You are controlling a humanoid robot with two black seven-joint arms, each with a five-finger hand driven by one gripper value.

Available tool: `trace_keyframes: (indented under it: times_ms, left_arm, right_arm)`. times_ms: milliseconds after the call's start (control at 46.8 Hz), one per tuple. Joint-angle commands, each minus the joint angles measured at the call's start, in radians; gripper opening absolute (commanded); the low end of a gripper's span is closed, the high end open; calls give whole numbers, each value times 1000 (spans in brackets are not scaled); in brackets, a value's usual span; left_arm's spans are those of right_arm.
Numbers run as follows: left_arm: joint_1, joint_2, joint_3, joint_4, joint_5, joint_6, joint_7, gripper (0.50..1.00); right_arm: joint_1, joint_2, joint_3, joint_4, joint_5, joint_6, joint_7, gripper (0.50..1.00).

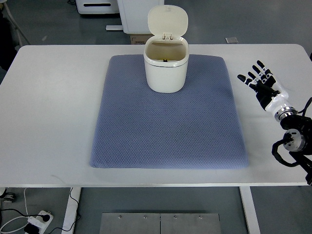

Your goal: Put lemon in trash with right hand

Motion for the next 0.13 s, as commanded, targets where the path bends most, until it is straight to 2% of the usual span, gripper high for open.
trace_keyframes:
  times_ms: [0, 107]
  left_arm:
    - [0, 0, 0, 0, 0, 0, 0, 1000]
    - [0, 0, 0, 0, 0, 0, 0, 1000]
  right_arm:
    - [-6, 11, 1, -1, 0, -10, 20, 1000]
    - [-6, 15, 1, -1, -2, -15, 29, 1000]
